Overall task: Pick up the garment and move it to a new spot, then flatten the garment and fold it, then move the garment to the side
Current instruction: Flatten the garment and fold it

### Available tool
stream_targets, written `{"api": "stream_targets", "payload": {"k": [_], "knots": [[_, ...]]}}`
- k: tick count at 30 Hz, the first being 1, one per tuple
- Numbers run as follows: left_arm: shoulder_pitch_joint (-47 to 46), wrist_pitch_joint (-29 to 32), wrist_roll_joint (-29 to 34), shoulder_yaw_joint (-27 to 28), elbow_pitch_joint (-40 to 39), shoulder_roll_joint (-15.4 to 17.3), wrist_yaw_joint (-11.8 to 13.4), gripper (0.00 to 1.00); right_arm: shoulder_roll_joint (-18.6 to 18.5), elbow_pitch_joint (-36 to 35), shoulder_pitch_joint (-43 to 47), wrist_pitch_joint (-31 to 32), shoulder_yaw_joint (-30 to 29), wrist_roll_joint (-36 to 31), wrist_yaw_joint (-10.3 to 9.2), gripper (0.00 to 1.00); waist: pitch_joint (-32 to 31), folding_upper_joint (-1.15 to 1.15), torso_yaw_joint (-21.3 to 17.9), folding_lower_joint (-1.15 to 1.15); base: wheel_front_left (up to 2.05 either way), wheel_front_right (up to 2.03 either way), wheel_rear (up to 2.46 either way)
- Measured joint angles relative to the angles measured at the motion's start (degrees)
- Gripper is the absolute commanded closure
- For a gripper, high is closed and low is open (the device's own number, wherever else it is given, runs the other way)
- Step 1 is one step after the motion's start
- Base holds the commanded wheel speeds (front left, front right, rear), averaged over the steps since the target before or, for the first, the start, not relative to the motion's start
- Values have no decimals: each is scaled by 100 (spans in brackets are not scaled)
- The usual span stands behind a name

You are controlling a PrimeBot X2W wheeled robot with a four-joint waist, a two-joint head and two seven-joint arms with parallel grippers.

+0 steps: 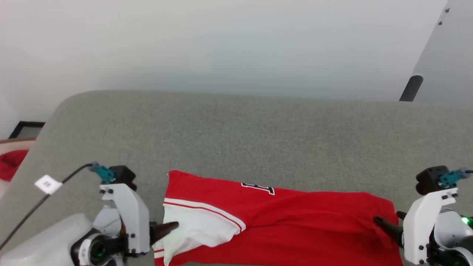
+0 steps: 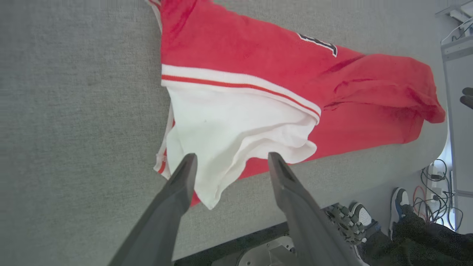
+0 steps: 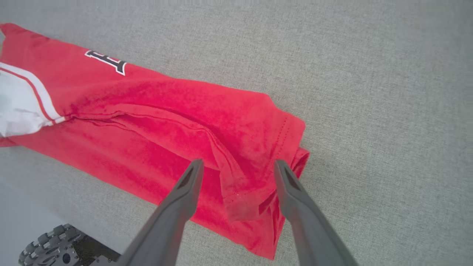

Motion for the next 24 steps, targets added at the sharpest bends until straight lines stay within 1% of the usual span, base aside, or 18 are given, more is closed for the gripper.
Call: {"api": "stream_targets", "payload": {"k": [5,13,17,21,24], "knots": [[167,-571,55,179,-58,149,29,0,129,-182,229,33,-203,-13,0,0,-123,0,-41,0,0,0,0],[733,-2027,314,501,-392,481,-5,0,370,-377,667,107,-662,-74,0,0,-291,0,-64,0,0,0,0],[1056,-2775,416,661,-561,603,-25,0,525,-396,847,135,-968,-191,0,0,-353,0,-10,0,0,0,0],[1379,-3493,495,827,-722,765,8,0,658,-369,895,198,-1298,-343,0,0,-397,0,72,0,0,0,0],[1622,-3779,608,942,-833,865,64,0,784,-289,933,282,-1562,-494,0,0,-422,0,152,0,0,0,0]]}}
